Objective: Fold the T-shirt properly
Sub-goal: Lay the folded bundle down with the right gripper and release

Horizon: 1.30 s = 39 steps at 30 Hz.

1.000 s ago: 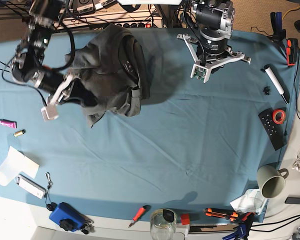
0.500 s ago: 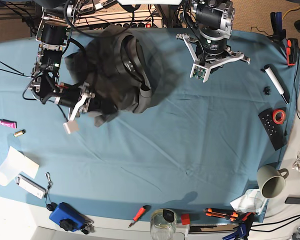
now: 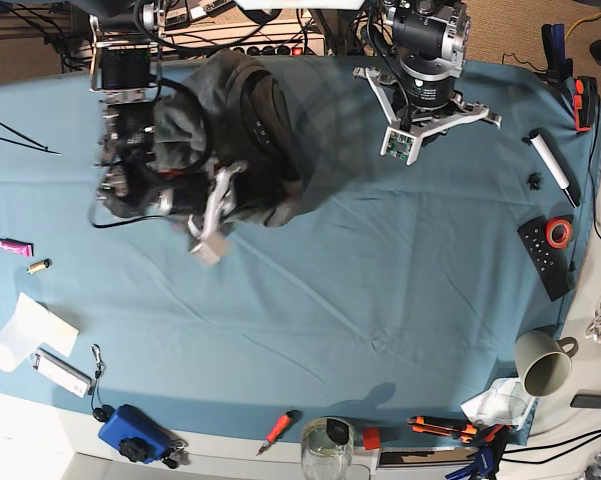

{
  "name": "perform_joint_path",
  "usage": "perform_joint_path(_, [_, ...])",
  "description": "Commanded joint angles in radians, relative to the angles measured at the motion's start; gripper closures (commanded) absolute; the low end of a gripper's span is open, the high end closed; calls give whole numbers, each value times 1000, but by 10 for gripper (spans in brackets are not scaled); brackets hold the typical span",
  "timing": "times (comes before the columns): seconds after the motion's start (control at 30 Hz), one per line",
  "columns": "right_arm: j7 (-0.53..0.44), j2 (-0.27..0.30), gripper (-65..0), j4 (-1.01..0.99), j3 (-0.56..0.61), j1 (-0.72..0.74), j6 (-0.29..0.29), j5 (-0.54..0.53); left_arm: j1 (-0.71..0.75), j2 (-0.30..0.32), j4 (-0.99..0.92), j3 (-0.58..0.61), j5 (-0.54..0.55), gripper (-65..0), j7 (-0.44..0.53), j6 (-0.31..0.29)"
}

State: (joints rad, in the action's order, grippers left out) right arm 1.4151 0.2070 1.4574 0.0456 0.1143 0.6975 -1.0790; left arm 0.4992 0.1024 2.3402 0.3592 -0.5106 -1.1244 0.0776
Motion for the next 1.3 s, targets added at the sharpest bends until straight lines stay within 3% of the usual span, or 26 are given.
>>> perform_joint_path(0.0, [-40, -4, -12, 15, 7, 21, 1, 20, 3, -2, 16, 3, -10, 0, 17, 0])
perform_joint_path(0.13, [-77, -38, -12, 14, 32, 21, -52, 175, 3, -2, 16, 3, -10, 0, 17, 1])
perform_joint_path(0.23, [-73, -41, -12, 14, 31, 23, -68, 166, 2, -2, 16, 3, -10, 0, 17, 0])
perform_joint_path(0.3, [-19, -41, -12, 15, 26, 24, -66, 71, 3, -2, 16, 3, -10, 0, 17, 1])
perform_joint_path(0.47, [-19, -43, -12, 37, -68, 3, -3, -224, 6, -2, 16, 3, -10, 0, 17, 1])
perform_joint_path(0.63, [-19, -39, -12, 45, -224, -76, 1, -405, 6, -2, 16, 3, -10, 0, 18, 1])
perform_joint_path(1.0, [-19, 60, -12, 48, -270, -259, 1, -405, 5, -2, 16, 3, -10, 0, 26, 1])
perform_joint_path(1.17, [-19, 56, -12, 48, -270, -219, 1, -405, 5, -2, 16, 3, -10, 0, 34, 1])
perform_joint_path(1.27, [-19, 53, -12, 48, -269, -160, 1, -311, 5, -2, 16, 3, -10, 0, 34, 1])
